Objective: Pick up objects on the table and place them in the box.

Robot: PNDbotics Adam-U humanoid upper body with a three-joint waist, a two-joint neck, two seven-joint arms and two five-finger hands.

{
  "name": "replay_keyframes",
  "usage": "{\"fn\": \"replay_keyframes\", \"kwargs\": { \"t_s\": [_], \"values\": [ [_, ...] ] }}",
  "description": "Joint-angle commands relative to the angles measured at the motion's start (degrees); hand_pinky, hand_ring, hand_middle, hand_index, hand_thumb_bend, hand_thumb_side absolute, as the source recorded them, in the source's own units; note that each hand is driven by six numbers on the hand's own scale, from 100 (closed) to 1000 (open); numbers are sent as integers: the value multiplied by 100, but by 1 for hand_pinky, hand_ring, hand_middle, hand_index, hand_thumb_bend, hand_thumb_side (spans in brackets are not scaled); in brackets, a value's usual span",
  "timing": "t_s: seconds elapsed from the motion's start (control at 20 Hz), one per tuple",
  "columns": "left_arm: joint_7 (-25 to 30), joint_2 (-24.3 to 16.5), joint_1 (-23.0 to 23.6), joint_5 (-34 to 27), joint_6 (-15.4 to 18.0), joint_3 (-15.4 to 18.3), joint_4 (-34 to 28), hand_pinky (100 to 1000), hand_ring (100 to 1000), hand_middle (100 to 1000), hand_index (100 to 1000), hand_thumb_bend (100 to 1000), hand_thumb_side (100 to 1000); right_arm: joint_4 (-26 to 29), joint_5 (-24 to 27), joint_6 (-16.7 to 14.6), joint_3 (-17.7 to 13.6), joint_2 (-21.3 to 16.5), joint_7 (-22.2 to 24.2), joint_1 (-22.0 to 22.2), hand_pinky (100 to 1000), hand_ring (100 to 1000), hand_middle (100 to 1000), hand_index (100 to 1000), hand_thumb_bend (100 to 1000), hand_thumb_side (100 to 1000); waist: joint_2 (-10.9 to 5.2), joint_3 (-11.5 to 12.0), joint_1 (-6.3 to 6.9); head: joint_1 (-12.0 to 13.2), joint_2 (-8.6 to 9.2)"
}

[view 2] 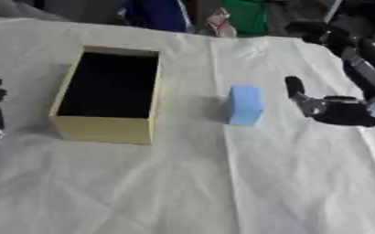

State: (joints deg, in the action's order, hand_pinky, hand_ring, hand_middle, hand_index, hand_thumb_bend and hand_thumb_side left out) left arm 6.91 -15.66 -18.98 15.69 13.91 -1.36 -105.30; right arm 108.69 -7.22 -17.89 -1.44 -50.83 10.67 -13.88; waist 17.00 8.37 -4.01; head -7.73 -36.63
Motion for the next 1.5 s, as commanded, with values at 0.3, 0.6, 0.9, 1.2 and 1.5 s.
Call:
{"fn": "replay_keyframes", "kwargs": {
  "t_s": [0.3,0.6,0.9,1.2,1.5],
  "values": [
    [45,-141,-37,-25,-5,-3,-78,842,733,733,677,100,274,-625,55,-3,260,-577,965,-518,948,1000,933,1000,100,213,-134,30,8,-41,27],
    [79,-145,-37,-24,-4,-24,-76,842,733,734,686,100,272,-1124,4,8,507,-620,1243,-913,941,1000,923,1000,100,224,-146,49,10,-69,16],
    [104,-145,-34,-22,-3,-40,-75,842,734,735,693,100,271,-1649,-48,29,678,-485,1456,-1286,927,1000,896,1000,100,229,-155,69,17,-96,15],
    [130,-131,-28,-13,-5,-55,-66,842,735,736,698,100,268,-2071,-293,60,902,-255,1920,-1613,929,1000,913,1000,100,376,-157,72,27,-170,29],
    [138,-127,-16,-9,-12,-60,-60,842,737,737,702,100,267,-2356,-645,45,1052,-76,2329,-1861,933,1000,933,1000,100,440,-165,68,30,-232,55]
  ]
}}
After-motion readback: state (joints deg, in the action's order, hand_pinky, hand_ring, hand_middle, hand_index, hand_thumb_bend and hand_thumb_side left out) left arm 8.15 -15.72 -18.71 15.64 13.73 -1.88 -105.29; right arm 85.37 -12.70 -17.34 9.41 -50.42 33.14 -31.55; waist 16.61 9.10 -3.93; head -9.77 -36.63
